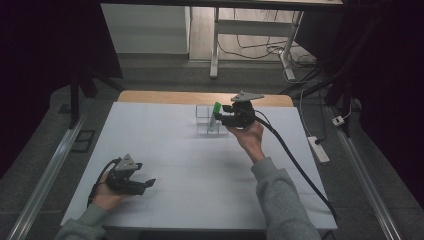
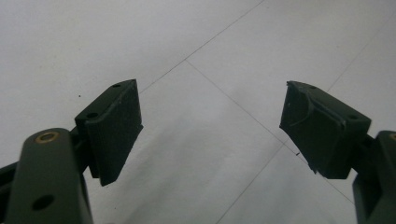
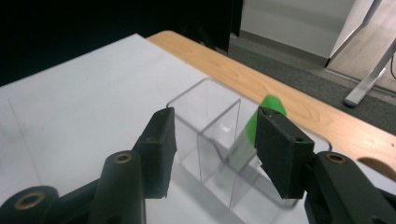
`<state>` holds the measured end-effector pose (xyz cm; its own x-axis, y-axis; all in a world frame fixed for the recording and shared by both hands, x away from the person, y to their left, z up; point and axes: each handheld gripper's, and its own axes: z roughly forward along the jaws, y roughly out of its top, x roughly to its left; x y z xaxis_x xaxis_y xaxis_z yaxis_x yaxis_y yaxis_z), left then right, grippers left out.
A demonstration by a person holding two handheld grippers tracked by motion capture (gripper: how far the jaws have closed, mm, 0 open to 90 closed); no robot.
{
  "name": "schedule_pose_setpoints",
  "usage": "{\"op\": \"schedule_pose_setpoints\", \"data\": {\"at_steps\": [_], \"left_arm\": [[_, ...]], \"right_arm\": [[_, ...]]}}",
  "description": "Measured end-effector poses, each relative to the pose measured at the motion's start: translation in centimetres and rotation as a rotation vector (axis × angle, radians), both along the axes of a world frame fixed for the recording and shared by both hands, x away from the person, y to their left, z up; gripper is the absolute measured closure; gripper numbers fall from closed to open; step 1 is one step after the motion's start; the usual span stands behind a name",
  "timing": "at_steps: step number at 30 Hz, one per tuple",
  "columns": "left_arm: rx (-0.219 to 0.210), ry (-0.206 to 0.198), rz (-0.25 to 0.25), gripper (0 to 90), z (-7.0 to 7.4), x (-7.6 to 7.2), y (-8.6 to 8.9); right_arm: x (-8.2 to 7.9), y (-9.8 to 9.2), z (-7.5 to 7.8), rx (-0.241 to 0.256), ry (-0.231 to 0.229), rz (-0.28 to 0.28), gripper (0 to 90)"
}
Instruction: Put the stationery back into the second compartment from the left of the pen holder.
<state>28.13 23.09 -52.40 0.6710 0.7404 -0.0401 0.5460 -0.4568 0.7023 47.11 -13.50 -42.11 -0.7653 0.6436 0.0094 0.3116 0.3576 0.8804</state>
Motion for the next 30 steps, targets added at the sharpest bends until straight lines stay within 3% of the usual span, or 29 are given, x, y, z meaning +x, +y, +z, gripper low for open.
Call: {"op": "schedule_pose_setpoints", "data": {"at_steps": [7, 12, 30], "left_arm": [[-0.001, 0.002, 0.002, 19.9, 0.0, -0.1, 0.0], [-0.007, 0.001, 0.006, 19.9, 0.0, -0.1, 0.1], [-0.003, 0.002, 0.005, 19.9, 0.0, -0.2, -0.1]], "right_arm": [[-1.5, -1.3, -1.1, 0.001, 0.028, -0.001, 44.4], [-2.8, -2.5, -2.2, -0.044, 0.033, -0.011, 43.1], [-8.3, -7.9, -4.9, -0.094, 0.082, -0.016, 40.9]]}}
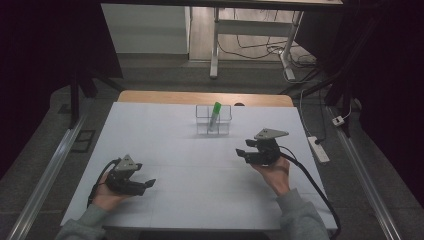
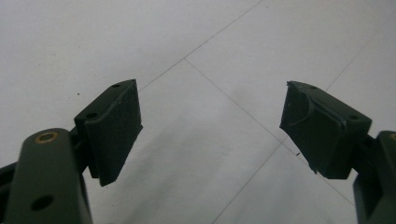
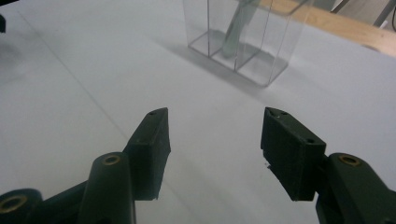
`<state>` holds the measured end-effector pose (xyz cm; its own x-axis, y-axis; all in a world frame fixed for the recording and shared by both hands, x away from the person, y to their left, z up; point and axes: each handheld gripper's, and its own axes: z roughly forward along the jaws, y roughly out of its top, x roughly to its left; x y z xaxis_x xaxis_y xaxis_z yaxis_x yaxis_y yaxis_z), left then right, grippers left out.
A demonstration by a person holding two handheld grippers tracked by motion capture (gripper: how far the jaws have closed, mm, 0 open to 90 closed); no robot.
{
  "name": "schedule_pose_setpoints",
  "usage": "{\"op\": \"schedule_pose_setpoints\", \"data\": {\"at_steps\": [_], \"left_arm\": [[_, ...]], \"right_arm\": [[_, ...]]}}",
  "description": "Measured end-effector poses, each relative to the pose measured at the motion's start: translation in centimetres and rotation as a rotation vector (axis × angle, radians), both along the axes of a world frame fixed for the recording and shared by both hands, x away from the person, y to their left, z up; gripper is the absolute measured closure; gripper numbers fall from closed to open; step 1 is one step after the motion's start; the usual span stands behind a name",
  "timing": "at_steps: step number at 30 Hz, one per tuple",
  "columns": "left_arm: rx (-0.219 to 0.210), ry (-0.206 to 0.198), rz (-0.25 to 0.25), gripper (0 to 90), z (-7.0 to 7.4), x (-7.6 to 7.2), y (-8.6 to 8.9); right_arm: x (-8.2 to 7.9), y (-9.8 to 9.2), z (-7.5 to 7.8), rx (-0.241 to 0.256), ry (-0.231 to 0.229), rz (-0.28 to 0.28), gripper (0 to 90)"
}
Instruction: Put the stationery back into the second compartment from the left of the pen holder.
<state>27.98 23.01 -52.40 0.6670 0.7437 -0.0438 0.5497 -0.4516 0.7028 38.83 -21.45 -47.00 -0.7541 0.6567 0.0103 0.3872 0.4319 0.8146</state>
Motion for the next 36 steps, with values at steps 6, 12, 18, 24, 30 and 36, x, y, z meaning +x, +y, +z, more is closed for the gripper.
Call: {"op": "schedule_pose_setpoints", "data": {"at_steps": [6, 12, 18, 24, 30, 36], "left_arm": [[0.001, 0.000, -0.001, 19.9, 0.0, 0.0, -0.1], [0.001, -0.003, -0.003, 20.0, 0.0, 0.0, -0.2], [0.000, -0.009, -0.003, 20.0, 0.0, 0.1, -0.2], [0.001, -0.012, -0.004, 20.0, 0.0, 0.1, -0.3], [-0.001, -0.017, -0.003, 20.0, 0.1, 0.0, -0.3], [-0.003, -0.019, 0.000, 20.0, 0.1, 0.0, -0.3]], "right_arm": [[-1.6, -1.9, -0.7, -0.030, 0.018, -0.006, 39.5], [-3.2, -3.4, -1.3, -0.045, 0.018, 0.005, 38.6], [-4.3, -5.3, -1.8, -0.033, 0.028, -0.001, 37.8], [-5.0, -7.2, -2.3, -0.042, 0.025, -0.022, 37.3], [-5.1, -7.8, -2.6, -0.031, 0.035, -0.027, 37.1], [-5.1, -7.6, -2.7, -0.034, 0.038, -0.013, 36.4]]}}
